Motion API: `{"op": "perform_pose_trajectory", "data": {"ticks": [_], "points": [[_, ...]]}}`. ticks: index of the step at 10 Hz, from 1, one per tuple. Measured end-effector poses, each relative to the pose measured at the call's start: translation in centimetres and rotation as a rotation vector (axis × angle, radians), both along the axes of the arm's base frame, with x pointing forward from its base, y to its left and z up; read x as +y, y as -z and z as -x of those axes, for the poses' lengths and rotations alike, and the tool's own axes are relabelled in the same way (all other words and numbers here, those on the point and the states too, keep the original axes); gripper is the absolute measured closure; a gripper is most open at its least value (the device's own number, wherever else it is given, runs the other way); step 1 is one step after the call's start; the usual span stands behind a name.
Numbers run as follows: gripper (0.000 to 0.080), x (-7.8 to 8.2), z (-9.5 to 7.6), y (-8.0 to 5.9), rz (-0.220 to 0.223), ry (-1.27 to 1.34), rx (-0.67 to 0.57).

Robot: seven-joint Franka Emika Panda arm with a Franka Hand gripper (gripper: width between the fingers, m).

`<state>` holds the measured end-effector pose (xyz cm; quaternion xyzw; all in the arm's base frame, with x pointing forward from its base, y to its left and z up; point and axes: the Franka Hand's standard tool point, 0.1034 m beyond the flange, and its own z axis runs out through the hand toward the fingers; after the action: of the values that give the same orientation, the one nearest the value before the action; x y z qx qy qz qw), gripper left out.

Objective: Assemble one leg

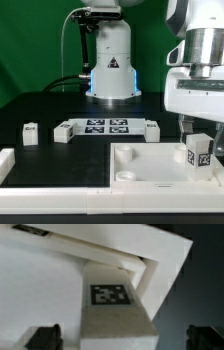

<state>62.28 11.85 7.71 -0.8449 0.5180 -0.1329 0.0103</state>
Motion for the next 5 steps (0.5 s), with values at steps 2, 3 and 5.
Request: {"op": "perform_pose_trajectory", "data": {"ticks": [2, 3, 5], "points": [[0.0156, 0.33, -0.1, -0.04, 0.05, -0.21, 0.012], [0.015, 0.35, -0.19, -0.08, 0.08, -0.327, 0.015], [0.015, 0.44, -0.57, -0.43, 0.157, -0.6, 0.006]]}}
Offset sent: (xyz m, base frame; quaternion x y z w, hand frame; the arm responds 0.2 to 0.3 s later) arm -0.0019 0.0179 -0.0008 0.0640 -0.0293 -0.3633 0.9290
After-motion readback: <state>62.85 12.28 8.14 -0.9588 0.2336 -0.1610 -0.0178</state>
